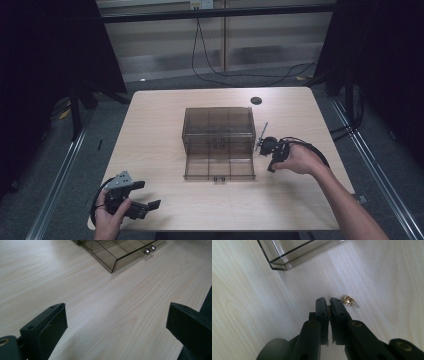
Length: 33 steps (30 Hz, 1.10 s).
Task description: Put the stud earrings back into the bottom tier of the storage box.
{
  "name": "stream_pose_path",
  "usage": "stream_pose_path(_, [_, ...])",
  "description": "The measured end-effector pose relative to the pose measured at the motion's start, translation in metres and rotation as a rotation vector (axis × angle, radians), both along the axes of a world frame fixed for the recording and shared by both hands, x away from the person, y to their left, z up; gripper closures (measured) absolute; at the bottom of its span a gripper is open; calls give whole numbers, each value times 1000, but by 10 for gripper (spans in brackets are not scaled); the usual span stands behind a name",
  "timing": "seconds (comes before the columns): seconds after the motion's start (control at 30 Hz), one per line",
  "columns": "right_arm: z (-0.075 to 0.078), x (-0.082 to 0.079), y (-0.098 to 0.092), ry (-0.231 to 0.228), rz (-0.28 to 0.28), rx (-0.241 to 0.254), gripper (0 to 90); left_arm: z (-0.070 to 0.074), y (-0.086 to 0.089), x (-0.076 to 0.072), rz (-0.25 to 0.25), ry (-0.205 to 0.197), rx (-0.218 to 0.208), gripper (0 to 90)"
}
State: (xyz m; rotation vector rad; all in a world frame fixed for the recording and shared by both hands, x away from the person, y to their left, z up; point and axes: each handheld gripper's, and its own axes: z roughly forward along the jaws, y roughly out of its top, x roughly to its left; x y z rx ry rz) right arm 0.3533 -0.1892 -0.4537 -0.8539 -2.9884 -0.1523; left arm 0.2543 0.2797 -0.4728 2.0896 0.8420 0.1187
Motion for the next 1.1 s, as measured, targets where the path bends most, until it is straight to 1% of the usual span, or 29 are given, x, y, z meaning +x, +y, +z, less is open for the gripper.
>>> stream_pose_path(0.03, [1, 0, 1, -13, 13, 0, 851, 0, 0, 0, 0, 0, 1, 32])
stream_pose_path(0.07, [5, 0, 3, -8, 19, 6, 851, 0, 0, 0, 2, -1, 1, 32])
stream_pose_path(0.1, [5, 0, 3, -8, 19, 6, 851, 0, 0, 0, 2, -1, 1, 32])
stream_pose_path(0.17, [10, -1, 7, -14, 35, 12, 851, 0, 0, 0, 6, -4, 5, 32])
stream_pose_path(0.2, [12, -1, 8, -12, 36, 5, 851, 0, 0, 0, 5, -5, 2, 32])
stream_pose_path(0.23, [13, -1, 9, -18, 49, 6, 851, 0, 0, 0, 4, -4, 1, 32])
stream_pose_path(0.33, [17, -3, 14, -23, 60, 14, 851, 0, 0, 0, 1, -2, 1, 32])
stream_pose_path(0.4, [20, -4, 17, -26, 79, 10, 851, 0, 0, 0, 4, -4, 2, 32])
stream_pose_path(0.43, [21, -5, 18, -26, 75, 16, 851, 0, 0, 0, 2, -2, 1, 32])
stream_pose_path(0.5, [23, -5, 21, -44, 96, 27, 851, 0, 0, 0, 4, -2, 1, 32])
stream_pose_path(0.53, [24, -6, 22, -41, 102, 32, 851, 0, 0, 0, 2, -2, 1, 32])
stream_pose_path(0.63, [27, -7, 26, -39, 105, 27, 851, 0, 0, 0, 1, -4, 4, 32])
stream_pose_path(0.73, [33, -6, 32, -51, 130, 13, 851, 0, 0, 0, 2, -2, 2, 32])
stream_pose_path(0.77, [35, -5, 34, -55, 128, 21, 851, 0, 0, 0, 2, -2, 2, 32])
stream_pose_path(0.87, [38, -3, 36, -55, 130, 18, 851, 0, 0, 0, 6, -4, 5, 32])
stream_pose_path(0.97, [41, -1, 39, -56, 139, 27, 851, 0, 0, 0, 4, -2, 3, 32])
stream_pose_path(1.0, [43, 0, 43, -55, 141, 25, 850, 0, 0, 0, 3, -2, 1, 32])
stream_pose_path(1.03, [43, 0, 44, -59, 148, 35, 850, 0, 0, 0, 3, -2, 1, 32])
stream_pose_path(1.1, [45, 1, 45, -62, 138, 27, 851, 0, 0, 0, 4, -4, 4, 32])
